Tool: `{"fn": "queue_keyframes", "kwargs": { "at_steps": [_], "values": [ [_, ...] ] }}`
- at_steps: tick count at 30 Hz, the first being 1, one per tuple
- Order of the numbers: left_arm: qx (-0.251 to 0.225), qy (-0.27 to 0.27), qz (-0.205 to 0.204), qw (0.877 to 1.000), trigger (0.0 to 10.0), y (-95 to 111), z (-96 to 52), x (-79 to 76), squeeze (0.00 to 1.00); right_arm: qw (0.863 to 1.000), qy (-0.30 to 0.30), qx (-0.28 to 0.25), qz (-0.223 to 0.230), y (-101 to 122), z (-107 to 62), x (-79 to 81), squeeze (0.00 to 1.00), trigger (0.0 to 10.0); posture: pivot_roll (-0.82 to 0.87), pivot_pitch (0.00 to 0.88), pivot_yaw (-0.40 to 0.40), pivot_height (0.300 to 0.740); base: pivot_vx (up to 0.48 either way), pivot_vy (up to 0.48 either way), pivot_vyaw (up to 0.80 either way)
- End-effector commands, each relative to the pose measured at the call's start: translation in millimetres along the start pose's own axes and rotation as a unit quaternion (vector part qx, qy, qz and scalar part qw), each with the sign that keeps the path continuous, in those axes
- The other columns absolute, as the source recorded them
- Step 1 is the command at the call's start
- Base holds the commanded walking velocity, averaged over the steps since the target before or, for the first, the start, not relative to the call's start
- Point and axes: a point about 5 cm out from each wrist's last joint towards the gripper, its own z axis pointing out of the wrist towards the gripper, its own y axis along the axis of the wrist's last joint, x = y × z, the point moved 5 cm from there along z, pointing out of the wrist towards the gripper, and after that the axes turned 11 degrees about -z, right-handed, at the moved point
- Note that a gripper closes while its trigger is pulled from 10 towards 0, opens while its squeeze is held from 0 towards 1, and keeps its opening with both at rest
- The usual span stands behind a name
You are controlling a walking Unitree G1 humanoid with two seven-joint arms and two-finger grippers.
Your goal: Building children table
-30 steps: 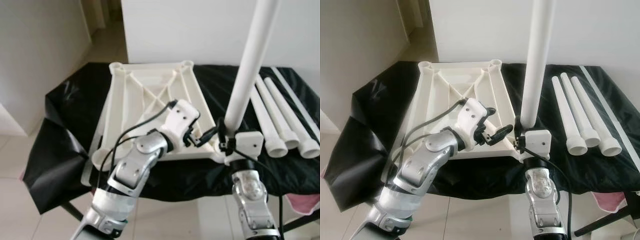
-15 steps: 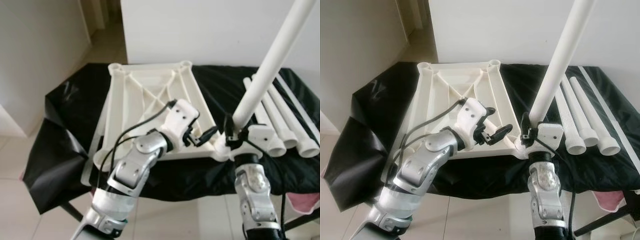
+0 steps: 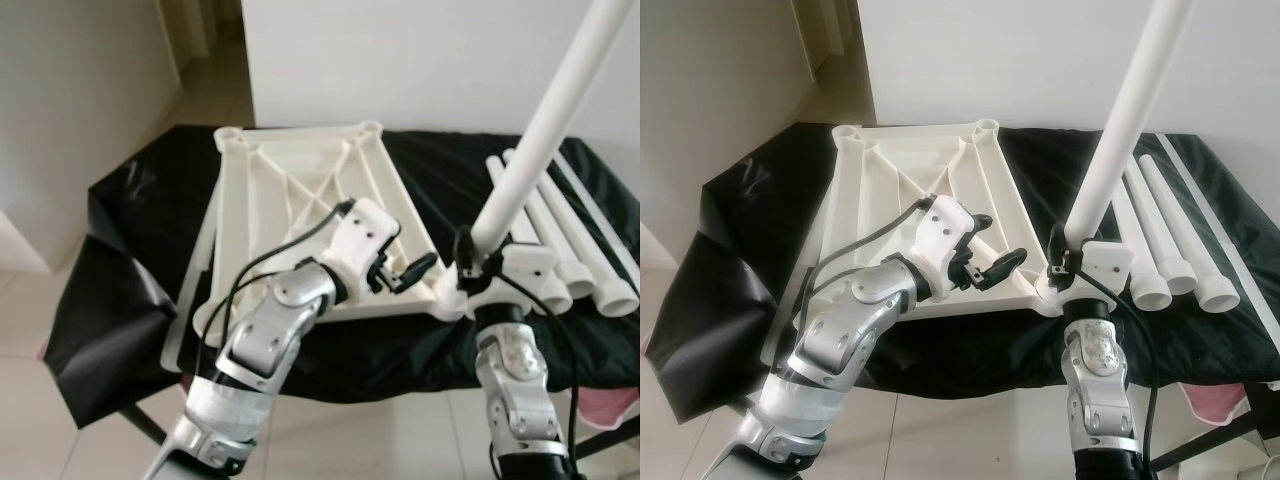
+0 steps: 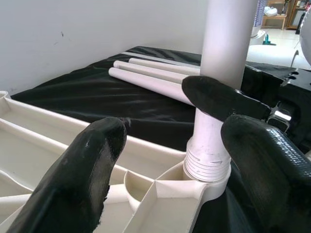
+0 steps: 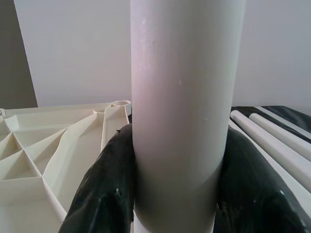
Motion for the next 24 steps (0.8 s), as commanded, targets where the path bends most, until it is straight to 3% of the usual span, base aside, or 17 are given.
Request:
{"fn": "queue_keyframes", "kwargs": {
  "at_steps": [1,7,9,16,24],
  "values": [
    [-0.002,0.014,0.004,1.000,10.0,1.7,-0.3,4.2,0.00,0.991,-0.013,0.134,-0.013,-63.3,-30.0,-5.1,0.00,10.0,-0.07,0.035,0.006,0.740,0.000,0.000,0.00],
    [-0.002,0.013,0.003,1.000,10.0,1.6,-0.2,3.9,0.00,0.986,-0.091,0.137,-0.017,-65.4,-38.3,-20.2,0.00,10.0,-0.07,0.037,0.005,0.740,0.000,0.000,0.00],
    [-0.002,0.013,0.003,1.000,10.0,1.6,-0.2,3.9,0.00,0.986,-0.091,0.137,-0.017,-65.4,-38.3,-20.2,0.00,10.0,-0.07,0.037,0.005,0.740,0.000,0.000,0.00],
    [-0.001,0.010,0.003,1.000,10.0,1.1,0.6,3.3,0.00,0.974,-0.164,0.151,-0.037,-67.9,-32.6,-44.1,0.00,10.0,-0.07,0.028,0.012,0.740,0.000,0.000,0.00],
    [-0.002,0.006,0.003,1.000,10.0,1.3,1.7,1.4,0.00,0.966,-0.203,0.151,-0.060,-69.2,-29.2,-62.7,0.00,10.0,-0.07,0.022,0.011,0.740,0.000,0.000,0.00]
  ]
}}
